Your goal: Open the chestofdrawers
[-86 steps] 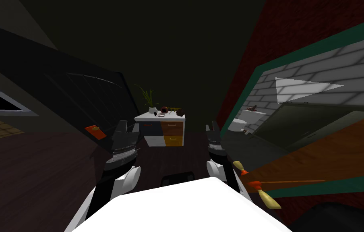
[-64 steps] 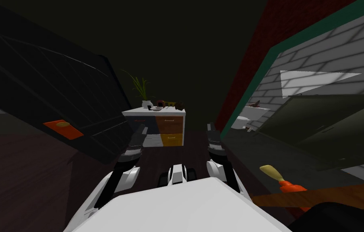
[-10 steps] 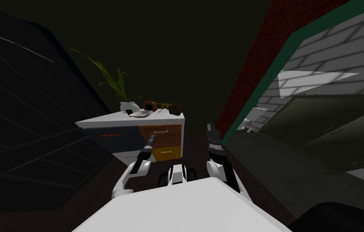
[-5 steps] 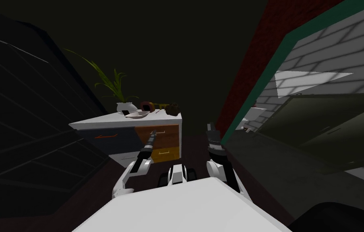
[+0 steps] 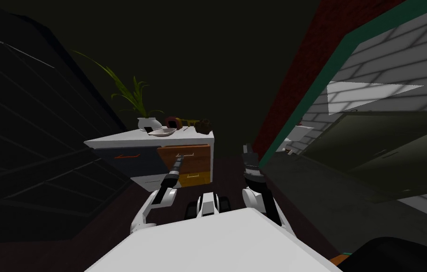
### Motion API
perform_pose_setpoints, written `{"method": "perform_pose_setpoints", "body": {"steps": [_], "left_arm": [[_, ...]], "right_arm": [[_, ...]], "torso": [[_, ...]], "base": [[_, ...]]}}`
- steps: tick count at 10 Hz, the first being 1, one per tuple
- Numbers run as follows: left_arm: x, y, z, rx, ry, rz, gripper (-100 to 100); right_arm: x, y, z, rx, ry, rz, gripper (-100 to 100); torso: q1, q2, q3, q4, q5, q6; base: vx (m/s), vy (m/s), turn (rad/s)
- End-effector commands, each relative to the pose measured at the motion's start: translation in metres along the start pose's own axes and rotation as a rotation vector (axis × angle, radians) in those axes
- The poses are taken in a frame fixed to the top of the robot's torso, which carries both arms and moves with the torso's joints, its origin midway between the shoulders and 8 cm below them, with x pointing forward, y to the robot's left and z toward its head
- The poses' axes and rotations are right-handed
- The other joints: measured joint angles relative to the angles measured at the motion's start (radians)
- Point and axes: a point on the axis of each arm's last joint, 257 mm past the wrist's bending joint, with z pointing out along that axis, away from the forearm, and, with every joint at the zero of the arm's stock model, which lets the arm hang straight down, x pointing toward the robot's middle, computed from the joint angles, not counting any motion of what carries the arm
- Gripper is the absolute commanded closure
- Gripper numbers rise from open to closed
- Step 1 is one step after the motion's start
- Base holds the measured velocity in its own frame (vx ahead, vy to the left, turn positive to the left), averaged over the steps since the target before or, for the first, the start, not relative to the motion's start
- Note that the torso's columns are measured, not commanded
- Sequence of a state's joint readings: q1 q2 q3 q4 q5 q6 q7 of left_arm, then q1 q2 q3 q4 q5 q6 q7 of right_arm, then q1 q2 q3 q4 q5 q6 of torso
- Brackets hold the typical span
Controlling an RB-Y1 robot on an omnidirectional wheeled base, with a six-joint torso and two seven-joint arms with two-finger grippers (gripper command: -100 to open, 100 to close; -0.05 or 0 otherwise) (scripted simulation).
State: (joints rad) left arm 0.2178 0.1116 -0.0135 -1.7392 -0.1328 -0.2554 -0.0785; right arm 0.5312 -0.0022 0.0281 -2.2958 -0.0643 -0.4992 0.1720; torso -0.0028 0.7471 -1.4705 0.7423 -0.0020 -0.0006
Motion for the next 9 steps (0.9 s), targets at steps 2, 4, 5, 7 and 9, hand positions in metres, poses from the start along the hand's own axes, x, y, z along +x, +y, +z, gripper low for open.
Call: {"method": "perform_pose_setpoints", "body": {"steps": [2,4,5,7,9], "left_arm": [[0.0,-0.001,-0.004,-0.005,0.005,0.0,100],[0.001,-0.006,-0.009,0.0,0.009,0.0,100],[0.001,-0.009,-0.01,0.007,0.01,0.001,100],[0.002,-0.004,-0.013,-0.01,0.014,-0.001,100],[-0.037,0.002,-0.01,-0.042,-0.025,0.006,-100]], "right_arm": [[0.0,0.0,0.0,0.0,0.0,0.0,0],[0.0,0.0,0.0,0.0,0.0,0.0,0],[0.0,0.0,0.0,0.0,0.0,0.0,0],[0.0,0.0,0.0,0.0,0.0,0.0,0],[0.0,0.0,0.0,0.0,0.0,0.0,0]], "torso": [[0.001,-0.001,-0.001,0.002,-0.001,-0.001],[0.0,-0.007,-0.005,-0.001,-0.001,0.0],[0.001,-0.003,-0.002,0.0,0.0,0.0],[-0.001,-0.002,-0.002,0.003,-0.002,0.0],[0.0,-0.011,-0.007,-0.002,0.0,0.001]], "base": [[-0.142,-0.001,0.002],[-0.158,-0.001,0.026],[-0.231,-0.006,0.016],[-0.144,-0.016,0.015],[-0.059,-0.038,-0.199]]}}
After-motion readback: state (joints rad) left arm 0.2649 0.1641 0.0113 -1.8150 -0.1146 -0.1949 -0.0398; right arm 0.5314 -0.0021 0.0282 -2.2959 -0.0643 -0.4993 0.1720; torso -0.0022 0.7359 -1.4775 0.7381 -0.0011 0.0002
